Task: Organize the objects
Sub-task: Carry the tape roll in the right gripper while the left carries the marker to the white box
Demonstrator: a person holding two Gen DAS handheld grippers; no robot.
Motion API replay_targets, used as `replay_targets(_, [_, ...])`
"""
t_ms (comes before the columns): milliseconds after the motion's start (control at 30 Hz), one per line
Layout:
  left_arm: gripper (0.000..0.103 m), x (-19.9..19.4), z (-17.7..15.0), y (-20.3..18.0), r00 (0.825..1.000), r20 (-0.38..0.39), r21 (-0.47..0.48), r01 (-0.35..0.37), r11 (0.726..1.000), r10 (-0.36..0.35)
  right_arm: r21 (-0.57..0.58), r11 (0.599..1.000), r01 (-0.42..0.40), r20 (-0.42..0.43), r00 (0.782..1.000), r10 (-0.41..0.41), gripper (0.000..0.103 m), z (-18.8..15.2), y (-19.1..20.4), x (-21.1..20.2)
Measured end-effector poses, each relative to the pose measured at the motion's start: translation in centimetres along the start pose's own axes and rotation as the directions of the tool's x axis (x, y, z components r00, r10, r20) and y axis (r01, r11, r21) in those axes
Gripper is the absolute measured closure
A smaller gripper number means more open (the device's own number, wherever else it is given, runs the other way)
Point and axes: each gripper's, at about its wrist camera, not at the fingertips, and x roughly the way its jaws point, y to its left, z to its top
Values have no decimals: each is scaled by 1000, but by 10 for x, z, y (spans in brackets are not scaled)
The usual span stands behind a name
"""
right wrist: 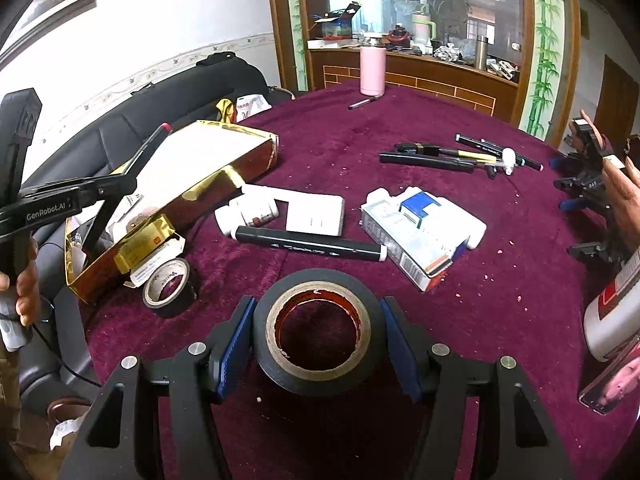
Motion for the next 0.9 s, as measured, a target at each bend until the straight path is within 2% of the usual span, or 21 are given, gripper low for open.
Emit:
replay_targets(333, [89,-4,1,58,996,-4,-82,-87,993,87,-36,999,-31,4,1000,31,36,8,17,5])
replay_targets(533, [89,4,6,92,996,-27,-141,-86,986,83,-42,999,-34,2,999,34,36,8,20,5])
replay_targets(733, [89,20,13,99,996,-37,-132,-80,988,76,-43,998,-37,-4,999,37,36,9,23,8])
replay_targets(900, [89,40,14,94,994,-82,-115,-79,990,70,-45,998,-44,-7,999,43,36,10,27,10])
